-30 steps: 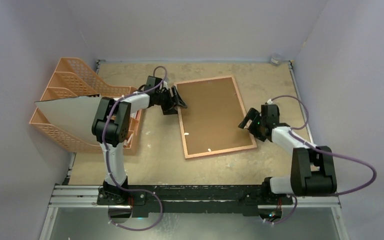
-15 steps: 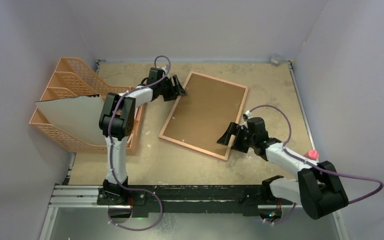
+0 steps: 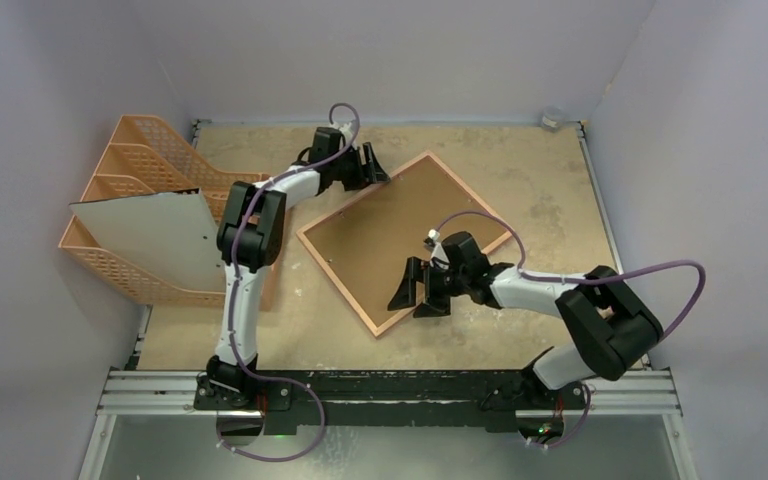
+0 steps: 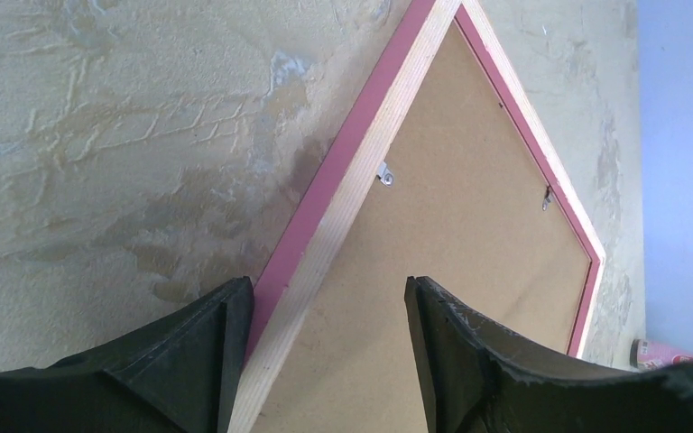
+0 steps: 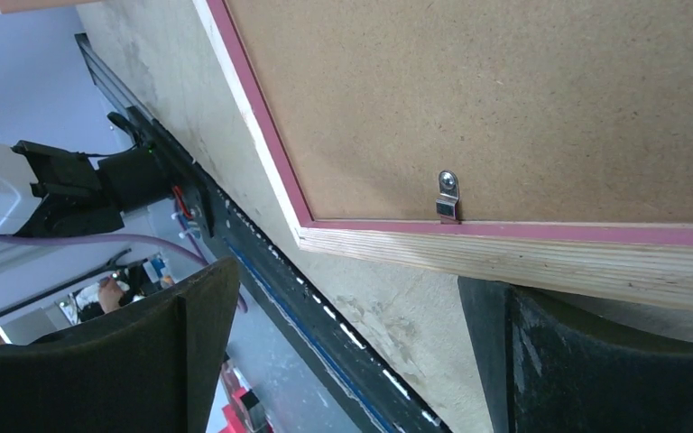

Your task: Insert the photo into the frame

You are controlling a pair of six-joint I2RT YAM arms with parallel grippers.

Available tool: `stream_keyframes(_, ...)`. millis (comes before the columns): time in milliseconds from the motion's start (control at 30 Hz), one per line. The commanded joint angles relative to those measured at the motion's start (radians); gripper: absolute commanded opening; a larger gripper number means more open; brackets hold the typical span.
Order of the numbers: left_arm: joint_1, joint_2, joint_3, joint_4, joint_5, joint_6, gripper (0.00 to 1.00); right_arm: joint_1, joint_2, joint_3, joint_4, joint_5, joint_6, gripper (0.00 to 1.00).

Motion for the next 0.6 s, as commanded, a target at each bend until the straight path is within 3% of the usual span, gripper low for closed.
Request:
stream_keyframes(0,-0.054,0.016,0.072,-0.202,0.141,-0.001,0.65,-0.004,0.008,0.047,-0.019,0.169,-0.101,0.95)
stream_keyframes(233,-0.006,-0.01,0.217,-0.292,0.109,0.012,0.65,-0.006,-0.15,0.088,-0.244,0.168,-0.131,0.96)
stream_keyframes(333,0.023,-0.049,0.218,-0.318,0.091,0.027,0.66,-0.007,-0.195,0.118,-0.233,0.166,-0.129,0.95)
stream_keyframes(467,0.045,-0.107,0.187,-0.341,0.063,0.053,0.66,-0.007,-0.137,0.191,-0.223,0.188,-0.18,0.94)
stream_keyframes(567,0.055,-0.137,0.185,-0.407,0.007,0.101,0.67,-0.007,-0.067,0.258,-0.262,0.291,-0.217,0.92)
